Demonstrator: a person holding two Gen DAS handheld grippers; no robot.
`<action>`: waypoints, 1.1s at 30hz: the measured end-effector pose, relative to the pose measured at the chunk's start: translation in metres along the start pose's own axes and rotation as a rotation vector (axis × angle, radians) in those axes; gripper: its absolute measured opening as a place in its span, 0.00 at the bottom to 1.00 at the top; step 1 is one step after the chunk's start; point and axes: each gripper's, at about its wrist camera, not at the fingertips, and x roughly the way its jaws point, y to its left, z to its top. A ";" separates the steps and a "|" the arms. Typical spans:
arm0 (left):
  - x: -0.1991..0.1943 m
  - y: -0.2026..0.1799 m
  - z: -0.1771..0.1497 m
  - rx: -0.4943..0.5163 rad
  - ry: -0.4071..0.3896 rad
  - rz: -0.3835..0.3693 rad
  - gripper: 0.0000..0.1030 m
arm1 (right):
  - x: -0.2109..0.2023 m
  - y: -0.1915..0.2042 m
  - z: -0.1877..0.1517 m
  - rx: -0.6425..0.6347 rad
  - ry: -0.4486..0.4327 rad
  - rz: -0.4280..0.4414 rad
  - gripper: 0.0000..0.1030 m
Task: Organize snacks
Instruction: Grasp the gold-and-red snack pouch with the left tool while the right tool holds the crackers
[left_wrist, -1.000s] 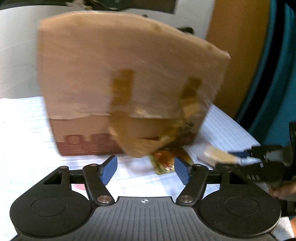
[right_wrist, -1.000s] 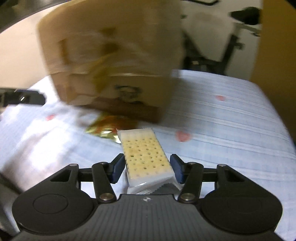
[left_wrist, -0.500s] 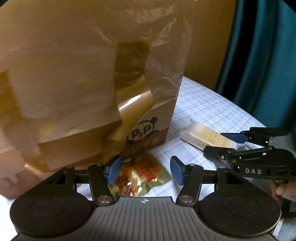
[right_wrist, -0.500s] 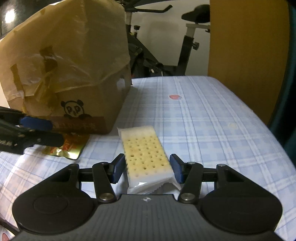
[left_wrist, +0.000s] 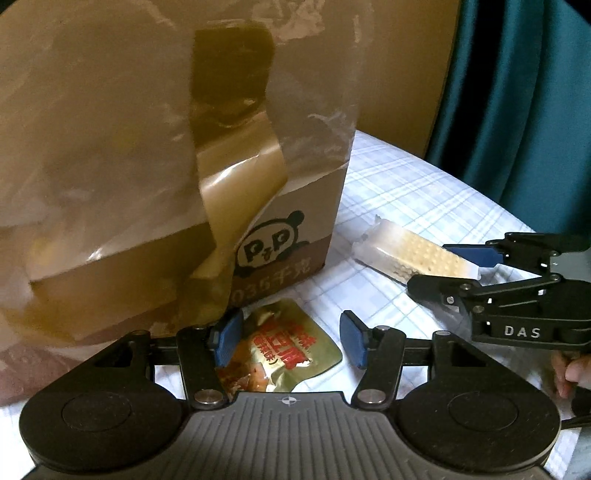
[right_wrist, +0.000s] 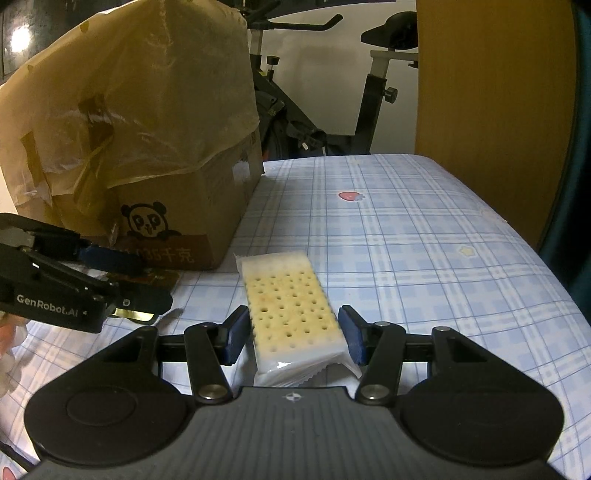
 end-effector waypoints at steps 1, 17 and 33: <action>-0.003 0.001 -0.002 -0.007 0.003 -0.003 0.59 | 0.000 0.000 0.000 -0.001 0.000 -0.001 0.54; -0.047 0.017 -0.054 -0.041 -0.001 0.151 0.60 | 0.000 0.002 0.000 -0.009 0.001 -0.006 0.54; -0.066 0.031 -0.054 -0.313 0.048 0.293 0.64 | 0.001 0.001 0.000 -0.014 0.000 -0.008 0.54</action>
